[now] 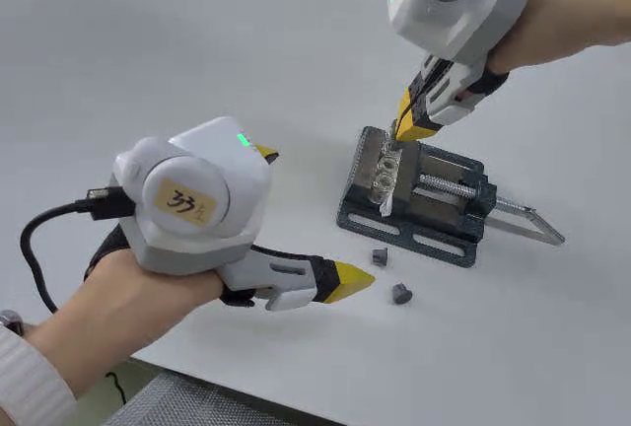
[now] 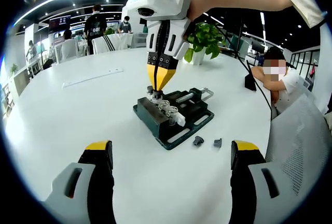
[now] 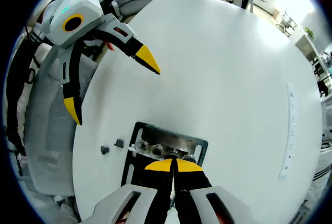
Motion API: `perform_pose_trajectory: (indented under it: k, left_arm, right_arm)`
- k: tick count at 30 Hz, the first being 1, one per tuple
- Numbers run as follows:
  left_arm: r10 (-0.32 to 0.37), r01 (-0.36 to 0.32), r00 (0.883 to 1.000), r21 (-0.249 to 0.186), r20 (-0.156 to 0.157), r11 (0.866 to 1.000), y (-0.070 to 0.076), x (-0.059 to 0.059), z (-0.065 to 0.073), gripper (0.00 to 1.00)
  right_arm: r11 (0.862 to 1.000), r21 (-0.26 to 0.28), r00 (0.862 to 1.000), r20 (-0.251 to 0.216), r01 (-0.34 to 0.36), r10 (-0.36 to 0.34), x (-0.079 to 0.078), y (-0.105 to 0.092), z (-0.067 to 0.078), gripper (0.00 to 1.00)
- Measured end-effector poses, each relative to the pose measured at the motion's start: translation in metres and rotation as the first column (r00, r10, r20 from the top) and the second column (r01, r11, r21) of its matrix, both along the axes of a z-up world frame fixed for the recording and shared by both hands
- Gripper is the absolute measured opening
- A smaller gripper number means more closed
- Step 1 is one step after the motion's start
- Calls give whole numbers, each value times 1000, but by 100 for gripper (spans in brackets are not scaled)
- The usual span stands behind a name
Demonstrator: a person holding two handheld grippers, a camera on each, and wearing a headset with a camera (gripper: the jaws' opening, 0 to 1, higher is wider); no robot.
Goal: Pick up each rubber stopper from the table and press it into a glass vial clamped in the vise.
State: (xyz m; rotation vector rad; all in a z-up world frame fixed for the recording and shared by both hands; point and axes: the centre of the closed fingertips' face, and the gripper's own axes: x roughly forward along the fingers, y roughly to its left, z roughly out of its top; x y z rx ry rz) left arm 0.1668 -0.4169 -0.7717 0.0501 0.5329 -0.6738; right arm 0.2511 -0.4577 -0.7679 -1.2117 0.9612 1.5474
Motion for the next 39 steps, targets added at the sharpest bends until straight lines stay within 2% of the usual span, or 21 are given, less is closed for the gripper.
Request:
perform_pose_trajectory:
  k: [8,13,19,24,30,36,38,39]
  left_arm:
    - [4,-4,1000,3,2,1000,2,0,0,94]
    - [3,-3,1000,6,-3,1000,1,-1,-1,93]
    - [0,1,1000,4,-6,1000,0,-1,-3,93]
    - [-2,2,1000,7,-10,1000,0,-1,-3,93]
    - [0,0,1000,5,-12,1000,-1,0,-5,92]
    - [0,0,1000,3,-14,1000,-3,0,-5,92]
    - [2,-2,1000,2,-15,1000,-3,1,-5,92]
    - [3,-3,1000,2,-15,1000,-3,1,-5,92]
  right_arm:
    - [1000,-3,1000,-21,-6,6,-6,-3,1,0]
    - [1000,2,1000,-10,-11,11,-8,-4,1,0]
    - [1000,4,1000,-19,4,-4,-6,-2,1,0]
    - [1000,-11,1000,-22,14,-14,-4,0,1,0]
    - [998,-29,998,-25,57,-58,-4,-1,0,0]
    - [996,-58,998,-24,62,-63,-5,-2,0,0]
    - [997,-69,999,-12,38,-39,-6,-2,0,0]
    - [996,-73,999,-10,52,-53,-5,-2,-1,0]
